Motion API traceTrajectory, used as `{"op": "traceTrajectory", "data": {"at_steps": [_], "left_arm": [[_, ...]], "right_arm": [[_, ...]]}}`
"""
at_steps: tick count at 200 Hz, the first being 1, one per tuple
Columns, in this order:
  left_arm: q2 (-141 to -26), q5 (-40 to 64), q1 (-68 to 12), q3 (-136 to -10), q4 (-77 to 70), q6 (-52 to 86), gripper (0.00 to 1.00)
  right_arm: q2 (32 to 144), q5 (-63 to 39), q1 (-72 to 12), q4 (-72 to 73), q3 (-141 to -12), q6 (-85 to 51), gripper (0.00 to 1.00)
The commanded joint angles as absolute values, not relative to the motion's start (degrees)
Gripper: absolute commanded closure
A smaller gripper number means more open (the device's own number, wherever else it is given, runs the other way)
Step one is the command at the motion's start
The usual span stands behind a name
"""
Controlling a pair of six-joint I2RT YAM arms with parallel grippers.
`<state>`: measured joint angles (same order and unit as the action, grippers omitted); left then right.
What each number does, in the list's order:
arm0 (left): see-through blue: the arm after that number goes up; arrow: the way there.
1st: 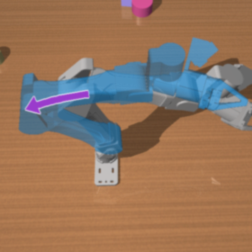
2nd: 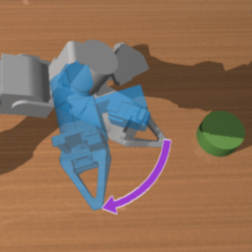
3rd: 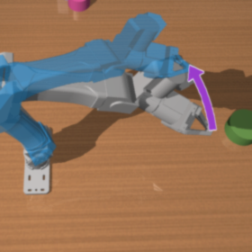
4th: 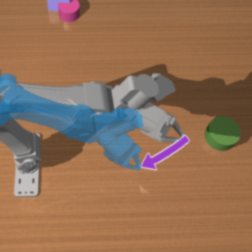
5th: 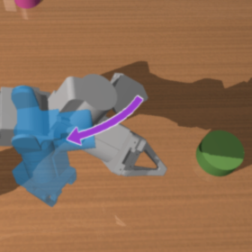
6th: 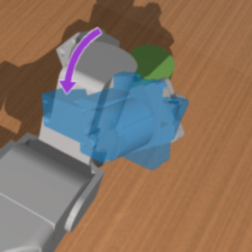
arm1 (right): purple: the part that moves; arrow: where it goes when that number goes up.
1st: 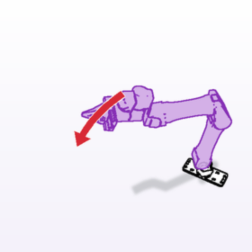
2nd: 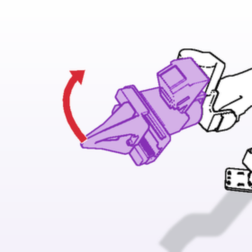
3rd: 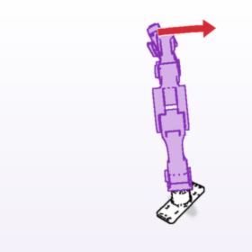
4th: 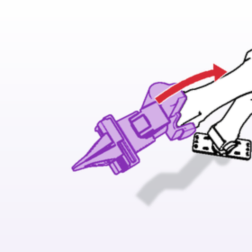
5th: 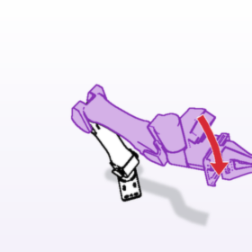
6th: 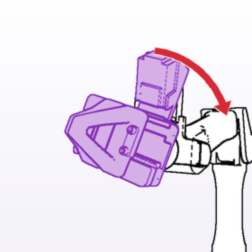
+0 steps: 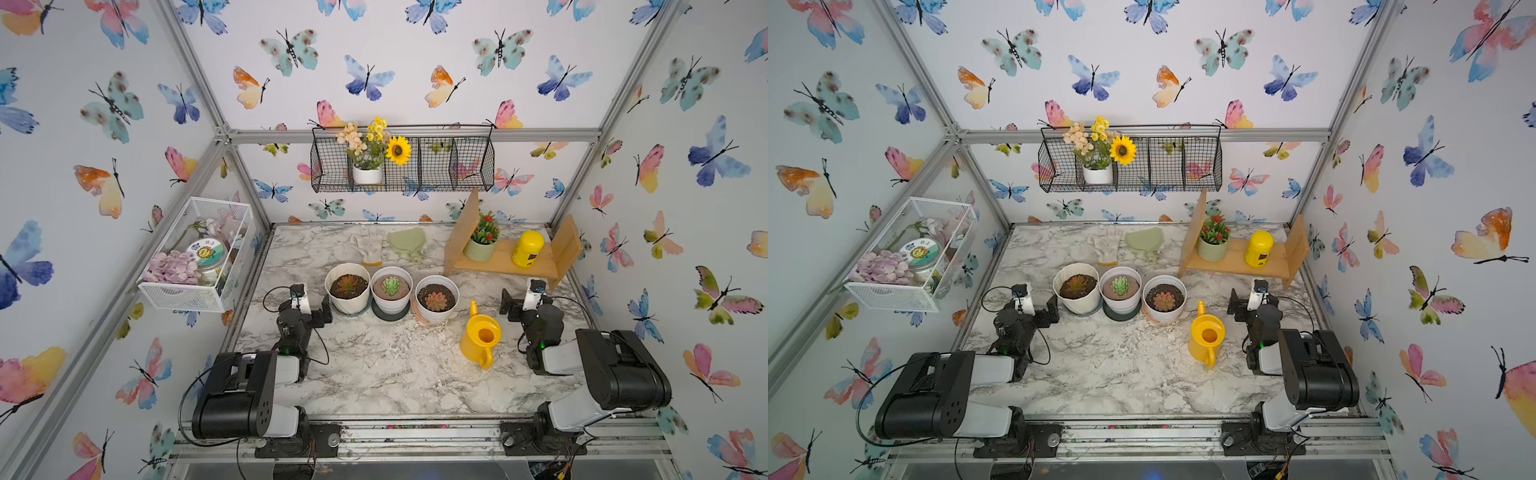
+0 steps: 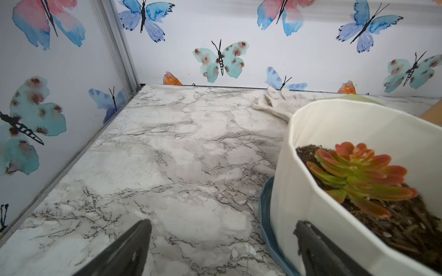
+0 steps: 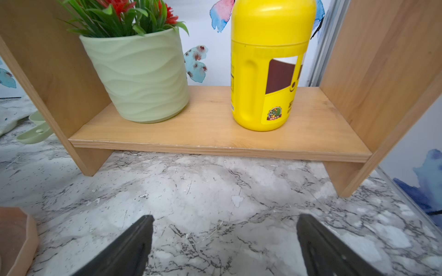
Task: Water the succulent around the soil edge
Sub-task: Pick up the watering can from the center of the board.
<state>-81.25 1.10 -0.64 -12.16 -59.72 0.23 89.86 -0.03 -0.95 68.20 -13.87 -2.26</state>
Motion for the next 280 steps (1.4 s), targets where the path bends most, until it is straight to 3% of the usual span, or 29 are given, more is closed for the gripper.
{"op": "traceTrajectory", "data": {"at_steps": [1,149,165,189,216,243,280], "left_arm": [[-80.58,1.10,-0.78,-12.08,-61.09,0.00,0.01],[-78.48,-1.87,-0.58,-13.54,-59.80,1.20,0.01],[-72.55,-4.99,-0.65,-20.37,-41.24,2.84,0.01],[-65.69,-9.28,-0.75,-28.37,-24.44,4.63,0.01],[-60.04,-17.14,-0.74,-39.43,-3.96,16.11,0.01],[-60.27,-11.04,-0.85,-50.96,15.27,22.77,0.02],[-63.62,-2.53,-4.06,-60.87,30.85,27.28,0.02]], "right_arm": [[90.18,-1.05,-1.14,67.92,-14.69,-1.76,0.02],[89.36,-0.02,-1.15,67.78,-15.41,-1.97,0.02],[83.93,3.57,-1.14,54.10,-19.95,-3.28,0.02],[73.81,11.41,-1.14,34.67,-27.36,-9.04,0.02],[67.86,11.11,-1.14,12.48,-39.30,-12.84,0.02],[67.77,7.48,-1.14,-12.04,-54.14,-16.27,0.02],[65.69,-0.30,-1.49,-28.13,-57.72,-21.83,0.02]]}}
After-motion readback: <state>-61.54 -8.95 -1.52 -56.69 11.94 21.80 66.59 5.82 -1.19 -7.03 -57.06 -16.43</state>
